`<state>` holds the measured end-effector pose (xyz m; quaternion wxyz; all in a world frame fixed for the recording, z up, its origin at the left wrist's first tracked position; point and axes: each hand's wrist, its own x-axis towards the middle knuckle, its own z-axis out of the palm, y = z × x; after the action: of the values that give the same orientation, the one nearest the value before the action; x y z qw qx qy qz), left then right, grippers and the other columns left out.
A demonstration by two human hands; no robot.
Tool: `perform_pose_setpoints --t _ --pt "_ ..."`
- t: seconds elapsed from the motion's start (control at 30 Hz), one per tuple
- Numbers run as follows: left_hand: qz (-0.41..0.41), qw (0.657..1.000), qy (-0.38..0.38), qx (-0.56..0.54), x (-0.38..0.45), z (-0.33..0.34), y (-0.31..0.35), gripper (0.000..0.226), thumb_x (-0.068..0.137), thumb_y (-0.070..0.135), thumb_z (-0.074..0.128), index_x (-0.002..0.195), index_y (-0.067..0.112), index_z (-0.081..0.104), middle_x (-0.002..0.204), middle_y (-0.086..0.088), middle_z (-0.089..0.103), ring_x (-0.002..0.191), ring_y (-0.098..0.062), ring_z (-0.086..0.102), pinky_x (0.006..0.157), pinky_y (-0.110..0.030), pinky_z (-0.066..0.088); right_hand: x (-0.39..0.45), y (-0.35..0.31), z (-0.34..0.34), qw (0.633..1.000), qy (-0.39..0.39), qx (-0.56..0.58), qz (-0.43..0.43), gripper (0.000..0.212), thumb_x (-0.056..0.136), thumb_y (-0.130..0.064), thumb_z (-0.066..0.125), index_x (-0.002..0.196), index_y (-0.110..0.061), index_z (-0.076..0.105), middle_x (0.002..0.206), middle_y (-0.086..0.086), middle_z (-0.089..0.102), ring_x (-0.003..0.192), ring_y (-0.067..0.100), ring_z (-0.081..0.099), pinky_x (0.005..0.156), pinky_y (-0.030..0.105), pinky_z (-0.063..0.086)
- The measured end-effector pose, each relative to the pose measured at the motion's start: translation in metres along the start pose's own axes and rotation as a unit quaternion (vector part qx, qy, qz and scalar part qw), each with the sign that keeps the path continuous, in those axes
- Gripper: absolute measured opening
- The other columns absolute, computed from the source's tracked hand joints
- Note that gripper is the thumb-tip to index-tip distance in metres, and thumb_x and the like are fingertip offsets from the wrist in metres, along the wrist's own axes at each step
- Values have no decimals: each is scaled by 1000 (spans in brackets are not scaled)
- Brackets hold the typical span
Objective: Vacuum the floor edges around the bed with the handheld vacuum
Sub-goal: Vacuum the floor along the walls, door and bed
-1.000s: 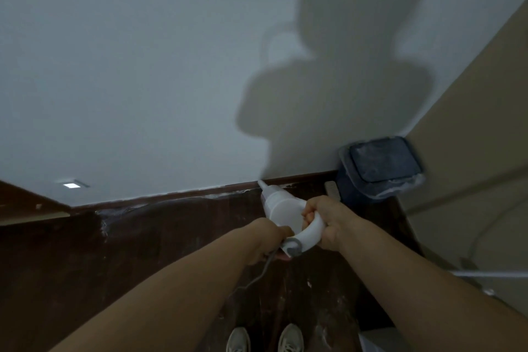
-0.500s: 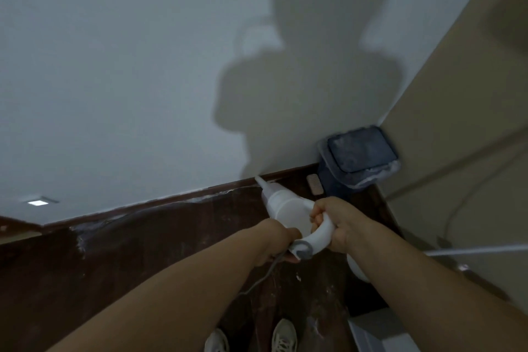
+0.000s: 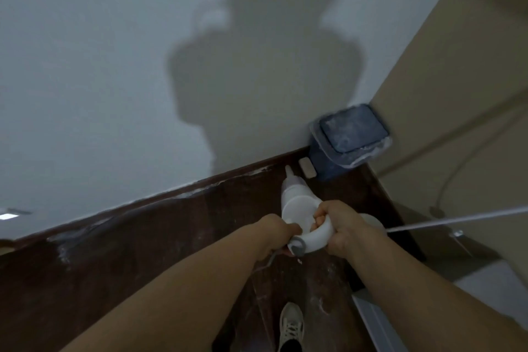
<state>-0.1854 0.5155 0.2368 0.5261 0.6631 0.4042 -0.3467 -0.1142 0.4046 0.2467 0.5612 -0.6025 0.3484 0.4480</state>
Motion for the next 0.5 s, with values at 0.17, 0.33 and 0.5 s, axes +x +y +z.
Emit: perform_pose_setpoints --t 0.17,0.33,0.5 --pt "-9 1000 -12 0 26 -2 -28 48 94 34 55 127 -2 52 110 -13 63 84 -21 61 64 -22 45 12 22 13 1000 -8 19 9 16 81 6 43 90 -3 53 64 7 42 52 14 39 43 25 40" --pt "-5 1000 6 0 43 -18 -40 48 95 30 56 127 -5 52 121 -19 62 91 -25 60 66 -26 47 28 28 36 999 -11 32 16 18 82 6 41 90 -3 53 63 7 38 50 13 36 43 25 39" --pt "-11 1000 9 -1 42 -29 -56 47 94 33 56 125 -2 54 111 -16 63 85 -22 57 72 -29 45 27 36 47 999 -21 7 32 33 79 7 42 108 -6 53 72 9 44 55 15 40 50 28 40"
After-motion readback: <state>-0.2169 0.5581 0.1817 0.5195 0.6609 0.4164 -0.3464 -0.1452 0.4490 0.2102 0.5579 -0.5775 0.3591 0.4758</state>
